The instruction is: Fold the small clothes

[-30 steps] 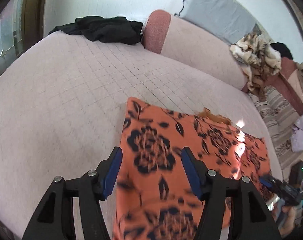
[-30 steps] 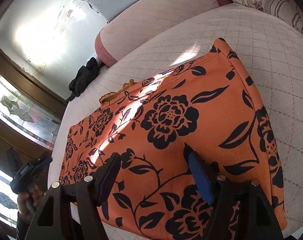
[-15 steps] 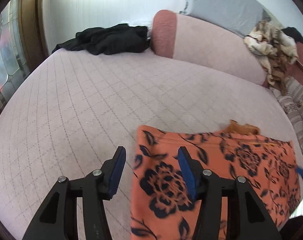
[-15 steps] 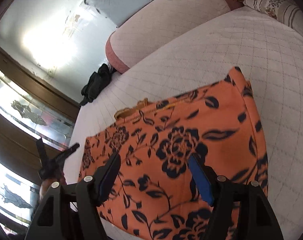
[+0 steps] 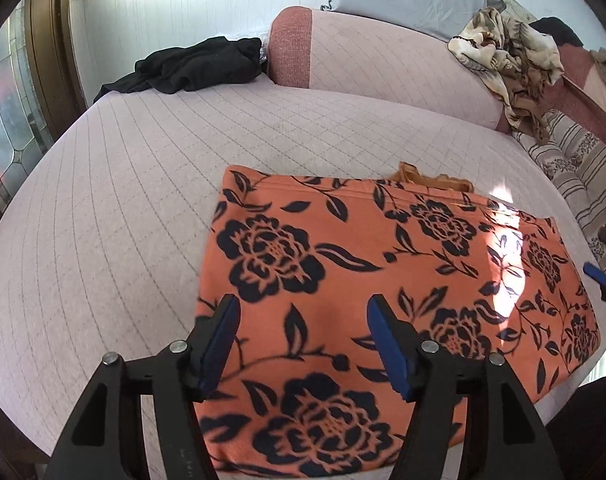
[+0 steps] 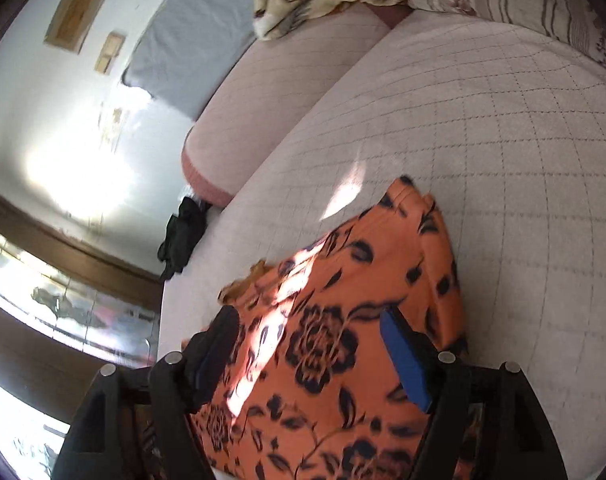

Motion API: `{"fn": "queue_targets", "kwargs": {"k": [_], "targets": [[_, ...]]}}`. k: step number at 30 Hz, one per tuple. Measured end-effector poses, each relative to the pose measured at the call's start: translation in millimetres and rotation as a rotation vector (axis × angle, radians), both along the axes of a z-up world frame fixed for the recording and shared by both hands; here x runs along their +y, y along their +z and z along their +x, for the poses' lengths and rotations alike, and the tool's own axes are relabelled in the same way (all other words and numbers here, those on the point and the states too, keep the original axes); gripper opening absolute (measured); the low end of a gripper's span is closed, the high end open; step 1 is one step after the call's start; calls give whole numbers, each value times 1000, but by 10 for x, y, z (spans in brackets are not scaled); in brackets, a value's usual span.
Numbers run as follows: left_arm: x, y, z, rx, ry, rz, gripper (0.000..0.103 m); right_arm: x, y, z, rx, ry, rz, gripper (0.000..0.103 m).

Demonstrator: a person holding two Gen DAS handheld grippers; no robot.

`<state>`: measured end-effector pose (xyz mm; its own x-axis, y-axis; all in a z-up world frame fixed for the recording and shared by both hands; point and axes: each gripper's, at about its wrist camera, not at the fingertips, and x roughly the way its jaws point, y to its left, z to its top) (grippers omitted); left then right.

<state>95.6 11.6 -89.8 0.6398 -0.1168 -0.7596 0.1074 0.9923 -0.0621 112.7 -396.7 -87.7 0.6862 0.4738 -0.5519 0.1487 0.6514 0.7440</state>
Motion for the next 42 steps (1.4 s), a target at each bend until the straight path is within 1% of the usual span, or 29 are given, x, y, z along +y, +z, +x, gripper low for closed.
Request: {"fn": "queue_targets", "kwargs": {"k": [2,4,5,6,7,8,9,10,12,13,15,16,17,18,19,20,24,25,26,27,28,29,30,33,35,36,38,41,42], "targets": [[-31,9,-91,-1,0,-1,67,251,39,-216,-3,80,-7,77],[-55,20,-172,3,1,-5,69,425,-14,-339,8,138,-42,83],[-63,28,-199,4,0,-6,70,465,-108,-367,37,139,-83,83],[-72,40,-228,6,-3,-3,70,413,-271,-411,90,116,-108,83],[-78,56,-262,5,-8,1,70,342,-423,-430,155,77,-87,82],[-77,81,-309,-3,-13,6,70,265,-455,-479,146,38,-14,82],[-69,103,-347,-11,-13,10,72,232,-402,-531,126,12,18,82],[-65,114,-362,-18,-10,13,75,231,-323,-550,105,15,16,83],[-46,131,-396,-22,-1,12,75,276,-173,-570,51,45,-15,83],[-39,134,-396,-18,3,7,75,285,-149,-548,46,56,-32,83],[-19,147,-411,-17,9,-5,75,233,-198,-488,62,40,-53,83],[-15,154,-421,-20,10,-6,75,155,-318,-457,104,4,-67,83],[-11,159,-431,-20,8,-3,75,78,-435,-446,124,-22,-2,83],[-9,159,-438,-20,7,1,75,17,-449,-446,117,-56,46,83],[-7,156,-443,-21,8,5,75,26,-396,-454,119,-65,51,83],[-3,146,-440,-21,10,8,76,56,-310,-450,117,-50,32,83],[-10,70,-385,1,16,3,76,131,-17,-399,9,-7,-39,84],[-19,51,-372,6,15,2,76,102,-37,-370,6,-18,-53,86],[-32,31,-357,10,13,3,76,49,-134,-328,35,-39,-65,90],[-40,15,-349,14,12,4,76,-13,-282,-249,87,-59,-73,92],[-49,1,-339,19,8,4,76,-82,-433,-221,114,-75,-55,91],[-58,-11,-337,22,1,6,76,-145,-437,-273,82,-106,-17,91],[-62,-19,-342,19,-4,12,76,-177,-371,-318,75,-119,0,91],[-81,-75,-299,29,0,28,76,-117,-117,-485,50,-123,-44,91],[-80,-100,-286,38,5,7,76,-23,20,-651,10,-99,-35,91],[-89,-105,-285,39,5,-1,76,26,52,-776,4,-97,-24,91],[-122,-112,-288,34,1,-7,76,198,21,-993,19,-89,12,91],[-204,-134,-292,44,-19,-6,76,402,-224,-1228,90,-80,87,91],[-231,-135,-298,45,-27,0,76,457,-312,-1203,110,-83,113,91]]}}
